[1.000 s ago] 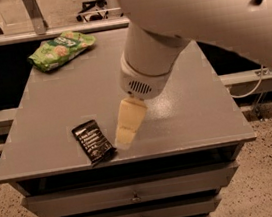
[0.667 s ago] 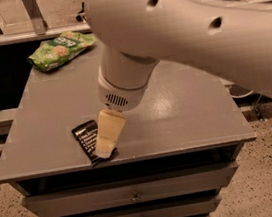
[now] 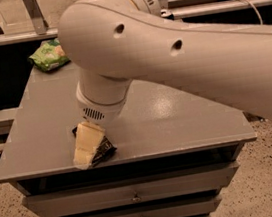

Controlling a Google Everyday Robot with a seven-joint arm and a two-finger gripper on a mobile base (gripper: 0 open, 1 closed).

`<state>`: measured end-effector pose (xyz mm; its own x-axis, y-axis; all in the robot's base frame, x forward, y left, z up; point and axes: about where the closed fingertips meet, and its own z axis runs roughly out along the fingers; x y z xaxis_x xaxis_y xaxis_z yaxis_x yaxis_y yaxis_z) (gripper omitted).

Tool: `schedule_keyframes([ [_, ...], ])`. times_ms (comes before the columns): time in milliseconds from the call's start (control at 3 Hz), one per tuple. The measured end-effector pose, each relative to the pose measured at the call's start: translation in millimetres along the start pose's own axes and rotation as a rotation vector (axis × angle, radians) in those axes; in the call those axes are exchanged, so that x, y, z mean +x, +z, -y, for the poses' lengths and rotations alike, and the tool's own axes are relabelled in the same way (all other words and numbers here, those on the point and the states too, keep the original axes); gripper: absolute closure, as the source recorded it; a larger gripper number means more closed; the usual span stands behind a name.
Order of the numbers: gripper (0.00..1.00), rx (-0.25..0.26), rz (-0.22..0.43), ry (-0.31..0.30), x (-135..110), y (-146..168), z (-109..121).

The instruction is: Move rxbar chocolate near green rice chip bag

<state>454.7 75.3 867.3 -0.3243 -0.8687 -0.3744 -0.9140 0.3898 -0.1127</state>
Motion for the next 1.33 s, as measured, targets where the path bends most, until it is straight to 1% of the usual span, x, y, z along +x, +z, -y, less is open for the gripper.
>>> schedule_keyframes([
  [667,0.0,-0.027,0.004,0.038,-4.3,29.9,-19.8],
  [1000,0.25,-0.028,-0.002,0.057,-3.9,47.0,-21.0],
  [1333,0.48,-0.022,-0.001,0.069,-3.2,53.2,-17.7],
])
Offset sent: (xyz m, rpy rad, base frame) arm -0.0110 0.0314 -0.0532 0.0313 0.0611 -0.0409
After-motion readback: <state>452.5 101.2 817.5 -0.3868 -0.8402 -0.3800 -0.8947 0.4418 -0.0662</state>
